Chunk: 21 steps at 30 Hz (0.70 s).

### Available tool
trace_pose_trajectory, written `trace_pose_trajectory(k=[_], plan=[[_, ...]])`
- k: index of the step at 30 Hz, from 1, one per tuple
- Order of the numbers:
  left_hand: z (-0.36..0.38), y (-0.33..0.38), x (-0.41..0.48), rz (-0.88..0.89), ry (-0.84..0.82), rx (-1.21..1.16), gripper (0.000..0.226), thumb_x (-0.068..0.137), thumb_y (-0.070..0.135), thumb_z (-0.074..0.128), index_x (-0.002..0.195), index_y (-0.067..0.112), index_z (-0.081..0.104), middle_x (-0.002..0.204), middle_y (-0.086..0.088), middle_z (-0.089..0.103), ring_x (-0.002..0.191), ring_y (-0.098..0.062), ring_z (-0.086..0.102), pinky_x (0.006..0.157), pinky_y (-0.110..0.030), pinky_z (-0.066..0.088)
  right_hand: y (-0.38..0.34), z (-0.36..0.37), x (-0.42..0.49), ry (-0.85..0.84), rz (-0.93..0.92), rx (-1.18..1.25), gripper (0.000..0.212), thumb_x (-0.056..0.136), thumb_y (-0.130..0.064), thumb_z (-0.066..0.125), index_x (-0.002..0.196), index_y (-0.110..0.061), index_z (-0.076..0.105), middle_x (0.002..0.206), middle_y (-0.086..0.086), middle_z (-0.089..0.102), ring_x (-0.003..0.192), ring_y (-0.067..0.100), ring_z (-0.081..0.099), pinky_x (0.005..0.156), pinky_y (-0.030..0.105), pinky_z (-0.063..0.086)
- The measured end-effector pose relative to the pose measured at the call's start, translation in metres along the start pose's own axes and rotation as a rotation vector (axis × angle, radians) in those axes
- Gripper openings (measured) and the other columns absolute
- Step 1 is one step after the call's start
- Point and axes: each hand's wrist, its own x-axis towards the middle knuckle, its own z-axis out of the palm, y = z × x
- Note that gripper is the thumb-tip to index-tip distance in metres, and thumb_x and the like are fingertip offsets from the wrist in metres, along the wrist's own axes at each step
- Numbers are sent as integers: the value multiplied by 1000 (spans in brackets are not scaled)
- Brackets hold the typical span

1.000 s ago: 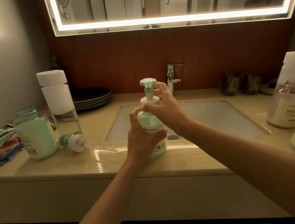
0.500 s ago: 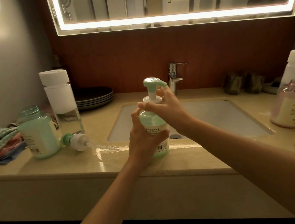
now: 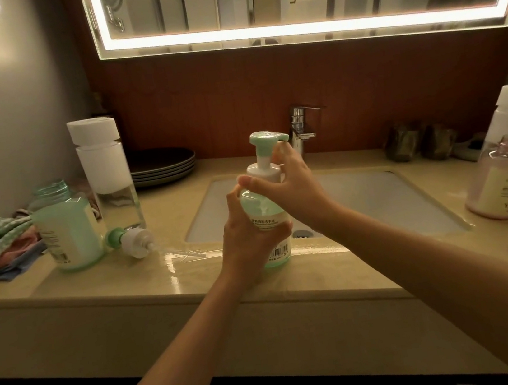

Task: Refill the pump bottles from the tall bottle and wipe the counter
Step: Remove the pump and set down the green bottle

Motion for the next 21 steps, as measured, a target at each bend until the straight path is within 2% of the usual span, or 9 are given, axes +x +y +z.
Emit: trace_pose_trajectory(k=[2, 5, 6, 8, 11, 15, 18, 21], plan=[[0, 0, 0, 1, -3, -4, 84, 65, 19, 80, 126, 29, 24, 115, 2, 58, 101, -13, 59, 85, -27, 48, 0, -1, 1, 73, -29, -94, 67, 72, -41, 73, 124, -13, 42, 120, 4, 45, 104, 14, 50, 85, 25, 48], [0, 0, 0, 13, -3, 5, 83, 65, 18, 80, 126, 28, 24, 116, 2, 57, 100, -12, 58, 82, -23, 46, -1, -2, -1, 76, -24, -64, 54, 76, -30, 72, 119, -12, 45, 116, 3, 49, 97, 10, 50, 70, 11, 42], [0, 0, 0, 10, -2, 6, 83, 65, 18, 80, 127, 27, 25, 114, 3, 57, 99, -12, 58, 81, -21, 46, -2, -2, -2, 52, -14, -24, 50, 79, -24, 69, 120, -12, 45, 117, 4, 51, 96, 10, 52, 68, 10, 42], [0, -1, 0, 2, -2, 3, 84, 65, 18, 80, 128, 26, 25, 112, 5, 57, 97, -10, 58, 78, -18, 45, -3, -1, -3, -15, 0, 46, 47, 82, -15, 63, 125, -13, 42, 118, 7, 54, 96, 14, 55, 73, 16, 47], [0, -1, 0, 10, -2, 8, 82, 65, 19, 80, 125, 29, 25, 112, 5, 57, 97, -9, 58, 78, -16, 45, -4, 0, -2, -56, -2, 44, 52, 83, -19, 63, 129, -14, 39, 120, 8, 52, 102, 20, 56, 85, 30, 50], [1, -1, 1, 10, 3, 35, 84, 66, 21, 80, 127, 24, 23, 116, 5, 55, 99, -8, 56, 84, -22, 46, -2, -1, 2, 34, -2, -100, 67, 72, -41, 73, 123, -13, 42, 118, 4, 45, 104, 14, 50, 83, 24, 47], [1, -1, 1, 15, -1, 34, 83, 66, 19, 79, 126, 28, 22, 113, 8, 52, 97, -6, 54, 77, -11, 43, -1, -2, 2, 50, 2, -105, 55, 74, -32, 74, 117, -13, 44, 117, 5, 48, 101, 16, 52, 77, 19, 46], [0, -2, 0, 20, 1, 34, 81, 65, 19, 79, 125, 26, 25, 109, 9, 53, 94, -6, 55, 76, -11, 43, -3, -1, 2, -10, 24, -21, 51, 78, -18, 69, 121, -14, 42, 119, 6, 53, 101, 17, 55, 76, 19, 46]])
